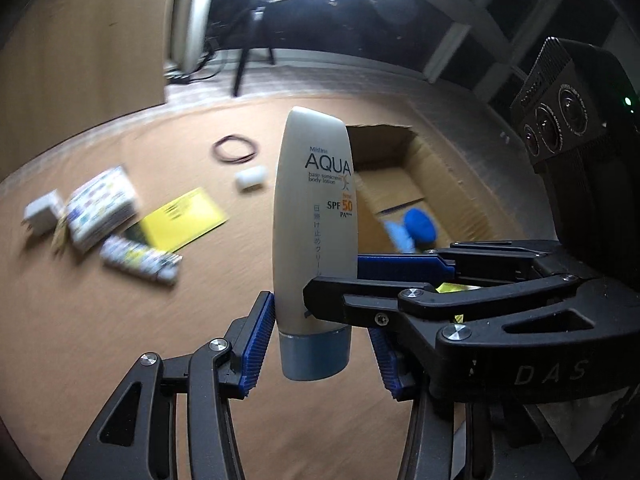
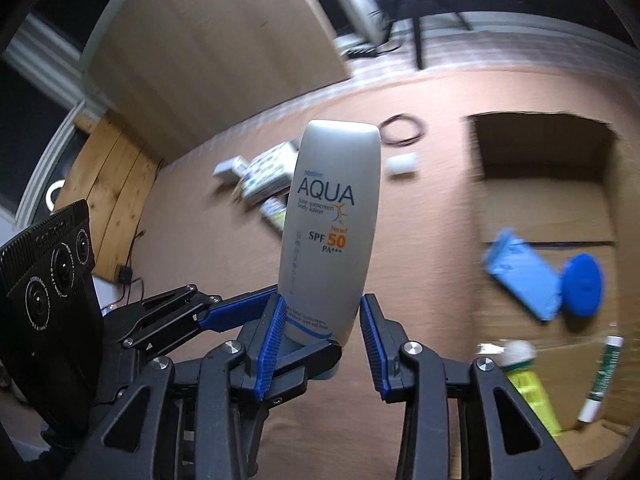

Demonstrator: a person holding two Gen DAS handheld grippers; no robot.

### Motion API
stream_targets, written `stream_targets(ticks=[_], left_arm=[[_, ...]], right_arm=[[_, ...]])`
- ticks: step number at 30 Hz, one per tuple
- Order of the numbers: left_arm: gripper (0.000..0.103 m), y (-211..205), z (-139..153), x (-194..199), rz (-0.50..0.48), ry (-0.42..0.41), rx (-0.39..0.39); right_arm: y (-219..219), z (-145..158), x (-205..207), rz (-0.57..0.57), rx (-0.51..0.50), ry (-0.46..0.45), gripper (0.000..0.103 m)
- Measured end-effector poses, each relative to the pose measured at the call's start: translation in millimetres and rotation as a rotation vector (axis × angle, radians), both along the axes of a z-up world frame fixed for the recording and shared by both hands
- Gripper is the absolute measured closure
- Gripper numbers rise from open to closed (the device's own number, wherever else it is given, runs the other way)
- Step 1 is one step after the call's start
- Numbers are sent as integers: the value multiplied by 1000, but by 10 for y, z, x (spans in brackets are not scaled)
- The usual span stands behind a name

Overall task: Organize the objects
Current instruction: 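Carry the sunscreen tube into the box with both tools and release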

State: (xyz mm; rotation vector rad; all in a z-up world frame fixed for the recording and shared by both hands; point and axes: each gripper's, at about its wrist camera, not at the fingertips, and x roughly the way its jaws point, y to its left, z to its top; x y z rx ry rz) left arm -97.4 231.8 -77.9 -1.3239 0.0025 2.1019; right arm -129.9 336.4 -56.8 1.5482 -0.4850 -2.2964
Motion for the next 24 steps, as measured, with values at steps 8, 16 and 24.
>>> stream_targets(ticks=[8, 16, 24], left_arm=[[54, 768, 60, -102, -102, 5, 24], [54, 1350, -63, -135, -176, -8, 5], [53, 1551, -177, -150, -222, -33, -22]], right_arm=[[674, 60, 151, -115, 5, 18, 68], [1162, -47, 257, -191, 3, -6, 68], [1294, -166, 304, -222, 20, -23, 65]])
